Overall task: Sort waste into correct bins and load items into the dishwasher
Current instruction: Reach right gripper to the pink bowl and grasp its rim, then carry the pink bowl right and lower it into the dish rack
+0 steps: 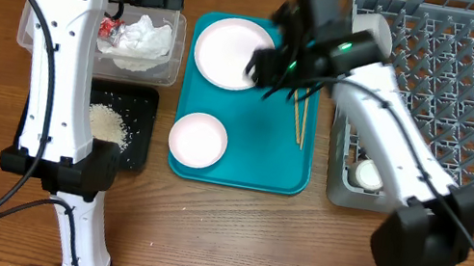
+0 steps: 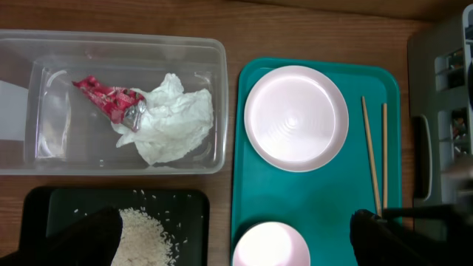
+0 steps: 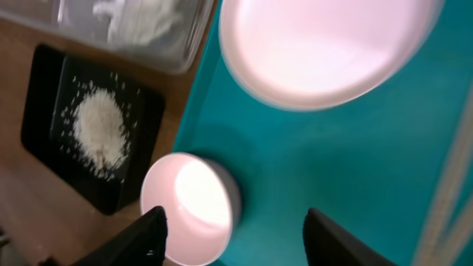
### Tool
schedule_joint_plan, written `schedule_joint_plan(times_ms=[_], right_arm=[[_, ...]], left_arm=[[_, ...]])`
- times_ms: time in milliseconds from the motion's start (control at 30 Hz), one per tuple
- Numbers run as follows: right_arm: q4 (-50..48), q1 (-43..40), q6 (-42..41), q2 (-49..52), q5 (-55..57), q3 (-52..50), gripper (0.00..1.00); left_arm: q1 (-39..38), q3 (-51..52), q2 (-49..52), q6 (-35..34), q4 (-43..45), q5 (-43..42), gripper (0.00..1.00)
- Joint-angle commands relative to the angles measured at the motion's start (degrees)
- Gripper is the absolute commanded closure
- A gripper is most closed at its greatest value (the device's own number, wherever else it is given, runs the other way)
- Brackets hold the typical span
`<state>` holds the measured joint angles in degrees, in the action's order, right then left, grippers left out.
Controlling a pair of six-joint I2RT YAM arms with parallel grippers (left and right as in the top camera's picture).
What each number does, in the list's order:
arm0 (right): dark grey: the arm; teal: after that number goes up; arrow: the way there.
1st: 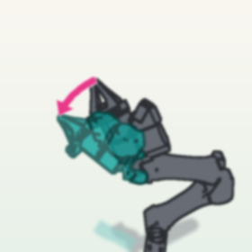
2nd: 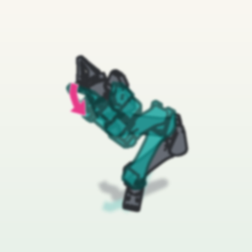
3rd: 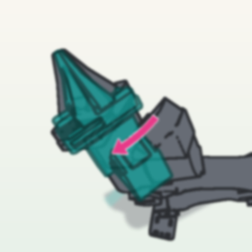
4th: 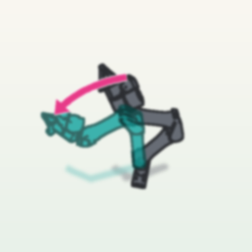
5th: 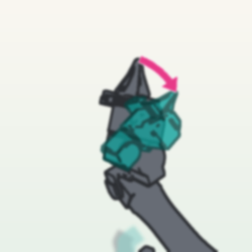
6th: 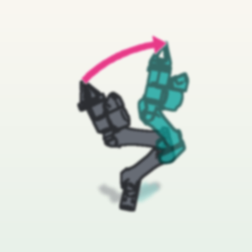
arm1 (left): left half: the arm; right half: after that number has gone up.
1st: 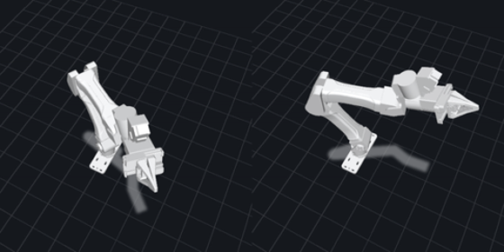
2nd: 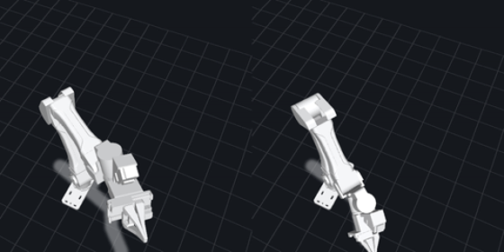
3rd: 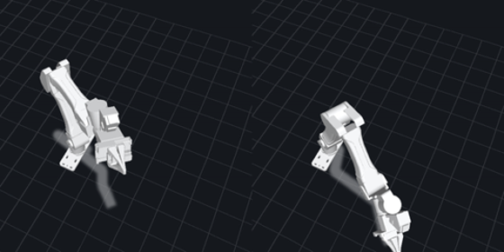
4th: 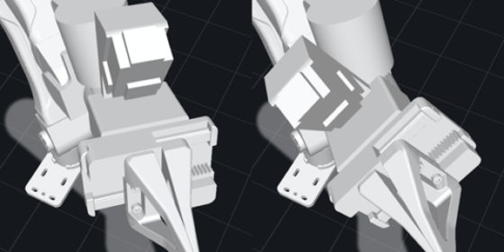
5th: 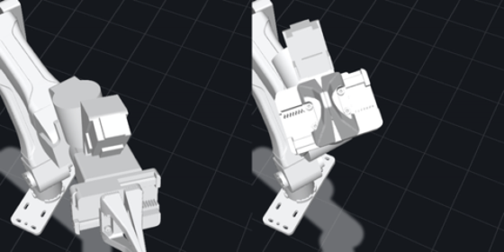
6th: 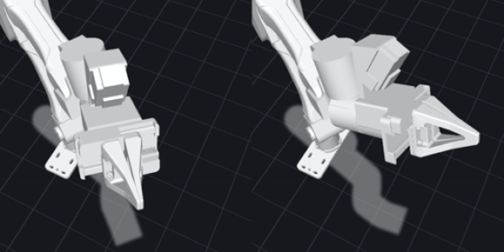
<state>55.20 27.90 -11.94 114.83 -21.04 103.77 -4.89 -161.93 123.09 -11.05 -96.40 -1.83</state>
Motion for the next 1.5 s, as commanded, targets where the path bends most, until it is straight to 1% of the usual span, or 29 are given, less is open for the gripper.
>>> schedule_joint_plan(times_ms=[0,133,233,333,433,500,667,767,833,900,1033,1067,1100,1200,1267,1333,1467], right_arm=[[-3.98,4.74,-10.69,1.36,-4.68,-9.09,0.46],[-8.87,7.91,-16.90,1.36,-1.31,-16.50,0.51],[-11.98,9.55,-19.23,1.36,1.03,-20.20,0.59],[-12.76,9.86,-19.87,1.36,2.14,-21.27,0.67],[-12.76,9.46,-19.85,1.36,2.64,-21.27,0.81],[-12.74,9.18,-19.87,1.36,2.64,-21.27,0.96],[-12.22,8.72,-19.80,1.05,3.67,-20.09,0.96],[-7.52,6.80,-19.80,-1.51,6.67,-16.00,0.96],[-3.19,4.92,-19.78,-4.44,11.06,-12.24,0.96],[1.68,2.71,-19.74,-8.17,18.69,-7.85,0.96],[9.70,-1.07,-19.26,-16.02,40.70,1.07,0.96],[10.32,-1.86,-17.79,-17.73,46.01,2.34,0.96],[10.75,-3.17,-15.15,-21.09,56.48,3.39,0.96],[13.29,-3.78,-15.08,-24.39,71.49,3.39,0.96],[15.34,-3.78,-16.61,-24.74,77.02,3.34,0.96],[16.28,-4.33,-17.18,-23.87,79.41,1.88,0.96],[15.96,-5.22,-17.40,-20.48,84.28,-4.76,0.96]], left_arm=[[-0.04,-0.11,-0.83,-0.76,-0.02,0.57,0.00],[-0.04,-0.11,-0.83,-0.76,-0.02,0.57,0.00],[-0.04,-0.11,-0.83,-0.76,-0.02,0.57,0.00],[-0.04,-0.11,-0.83,-0.76,-0.02,0.57,0.00],[-0.04,-0.11,-0.83,-0.76,-0.02,0.57,0.00],[-0.04,-0.11,-0.83,-0.76,-0.02,0.57,0.00],[-0.04,-0.11,-0.83,-0.76,-0.02,0.57,0.00],[-0.04,-0.11,-0.83,-0.76,-0.02,0.57,0.00],[-0.04,-0.11,-0.83,-0.76,-0.02,0.57,0.00],[-0.04,-0.11,-0.83,-0.76,-0.02,0.57,0.00],[-0.04,-0.11,-0.83,-0.76,-0.02,0.57,0.00],[-0.04,-0.11,-0.83,-0.76,-0.02,0.57,0.00],[-0.04,-0.11,-0.83,-0.76,-0.02,0.57,0.00],[-0.04,-0.11,-0.83,-0.76,-0.02,0.57,0.00],[-0.04,-0.11,-0.83,-0.76,0.00,0.57,0.00],[-0.04,-0.11,-0.83,-0.76,-0.02,0.57,0.00],[-0.04,-0.11,-0.83,-0.76,-0.02,0.57,0.00]])
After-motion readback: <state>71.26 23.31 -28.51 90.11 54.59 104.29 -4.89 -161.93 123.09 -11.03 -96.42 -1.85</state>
